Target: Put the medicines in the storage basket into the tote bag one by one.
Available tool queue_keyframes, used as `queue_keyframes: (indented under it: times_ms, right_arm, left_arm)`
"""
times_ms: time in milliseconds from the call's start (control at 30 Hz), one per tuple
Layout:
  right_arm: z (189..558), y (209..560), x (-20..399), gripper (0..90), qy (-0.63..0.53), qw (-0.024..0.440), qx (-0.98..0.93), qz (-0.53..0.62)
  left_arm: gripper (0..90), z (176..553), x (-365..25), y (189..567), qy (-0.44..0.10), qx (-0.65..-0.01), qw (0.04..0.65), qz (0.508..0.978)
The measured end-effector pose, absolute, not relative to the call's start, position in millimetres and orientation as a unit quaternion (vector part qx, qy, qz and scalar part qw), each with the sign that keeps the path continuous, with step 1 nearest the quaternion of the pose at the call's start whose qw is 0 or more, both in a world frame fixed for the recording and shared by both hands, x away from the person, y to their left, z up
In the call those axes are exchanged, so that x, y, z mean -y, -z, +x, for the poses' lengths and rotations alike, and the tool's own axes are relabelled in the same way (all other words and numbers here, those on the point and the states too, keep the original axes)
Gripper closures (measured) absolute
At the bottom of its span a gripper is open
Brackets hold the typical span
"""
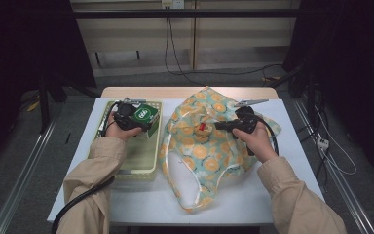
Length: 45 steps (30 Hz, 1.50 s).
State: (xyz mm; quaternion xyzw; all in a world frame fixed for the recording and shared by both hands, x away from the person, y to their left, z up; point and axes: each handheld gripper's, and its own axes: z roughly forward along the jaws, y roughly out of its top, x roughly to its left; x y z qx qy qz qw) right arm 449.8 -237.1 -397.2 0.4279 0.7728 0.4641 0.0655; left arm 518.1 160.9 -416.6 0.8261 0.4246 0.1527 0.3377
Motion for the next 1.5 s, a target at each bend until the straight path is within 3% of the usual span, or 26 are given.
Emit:
queue_keyframes:
  times_ms: [300, 900, 1267, 1500]
  right_arm:
    - [448, 398, 236, 89.9, -0.464, 0.066, -0.773, 0.427]
    - [447, 396, 238, 89.9, -0.463, 0.072, -0.771, 0.432]
    - [447, 395, 240, 89.9, -0.462, 0.074, -0.769, 0.435]
    - [447, 395, 239, 89.9, -0.463, 0.073, -0.769, 0.435]
  left_arm:
    - [16.2, 511, -167, 407, -0.145, -0.443, 0.33, 0.821]
    - [16.3, 476, -176, 334, -0.122, -0.408, 0.386, 0.818]
    - [16.3, 444, -138, 301, -0.099, -0.323, 0.424, 0.84]
    - [16.2, 418, -97, 301, -0.074, -0.274, 0.441, 0.852]
